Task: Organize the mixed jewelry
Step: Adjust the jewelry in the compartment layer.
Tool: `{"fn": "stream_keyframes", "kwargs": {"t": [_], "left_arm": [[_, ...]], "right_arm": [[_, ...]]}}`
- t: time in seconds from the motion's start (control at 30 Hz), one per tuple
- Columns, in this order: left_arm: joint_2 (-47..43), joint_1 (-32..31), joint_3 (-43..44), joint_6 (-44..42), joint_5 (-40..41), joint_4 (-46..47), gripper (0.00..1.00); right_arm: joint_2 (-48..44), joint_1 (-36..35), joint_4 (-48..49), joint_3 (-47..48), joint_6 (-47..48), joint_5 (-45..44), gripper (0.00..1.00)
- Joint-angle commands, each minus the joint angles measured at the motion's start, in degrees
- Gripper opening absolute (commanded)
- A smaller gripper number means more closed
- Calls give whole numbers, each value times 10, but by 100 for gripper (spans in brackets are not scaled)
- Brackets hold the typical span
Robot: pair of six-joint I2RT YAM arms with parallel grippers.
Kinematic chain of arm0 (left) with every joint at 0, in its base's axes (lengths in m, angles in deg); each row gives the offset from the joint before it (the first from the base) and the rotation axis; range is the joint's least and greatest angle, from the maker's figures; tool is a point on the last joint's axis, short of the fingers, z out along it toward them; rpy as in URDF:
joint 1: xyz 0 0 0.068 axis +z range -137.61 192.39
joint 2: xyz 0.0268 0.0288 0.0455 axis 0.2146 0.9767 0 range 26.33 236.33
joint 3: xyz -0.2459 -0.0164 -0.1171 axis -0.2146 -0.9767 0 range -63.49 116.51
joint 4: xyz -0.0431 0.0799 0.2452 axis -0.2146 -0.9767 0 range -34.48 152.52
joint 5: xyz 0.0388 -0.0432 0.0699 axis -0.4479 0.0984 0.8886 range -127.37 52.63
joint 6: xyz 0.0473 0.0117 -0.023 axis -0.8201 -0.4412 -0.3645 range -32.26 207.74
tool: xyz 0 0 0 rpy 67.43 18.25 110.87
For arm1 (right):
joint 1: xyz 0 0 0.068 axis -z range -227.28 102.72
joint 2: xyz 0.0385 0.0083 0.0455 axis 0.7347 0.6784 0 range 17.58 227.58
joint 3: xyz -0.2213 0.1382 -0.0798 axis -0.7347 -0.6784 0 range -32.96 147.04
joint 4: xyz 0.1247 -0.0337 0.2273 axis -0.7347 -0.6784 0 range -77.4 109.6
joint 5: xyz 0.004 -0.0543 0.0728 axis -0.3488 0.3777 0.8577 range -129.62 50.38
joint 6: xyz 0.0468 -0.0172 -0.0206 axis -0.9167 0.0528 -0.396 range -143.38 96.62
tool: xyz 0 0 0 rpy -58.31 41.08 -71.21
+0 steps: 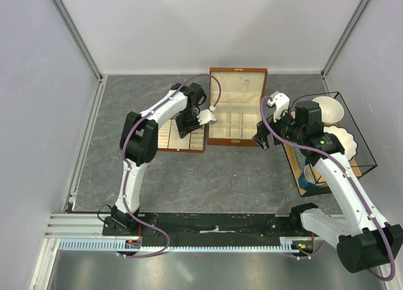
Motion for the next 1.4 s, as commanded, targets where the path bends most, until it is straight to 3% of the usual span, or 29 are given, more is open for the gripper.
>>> {"fn": "stream_keyframes", "kwargs": {"t": [0.0,1.37], "left_arm": [[10,2,-3,-11,0,11,2],[28,-7,22,-18,27,-4,2]], "right_arm": [[-9,1,12,-7,4,3,98],[-6,1,10,-3,4,4,98]]}}
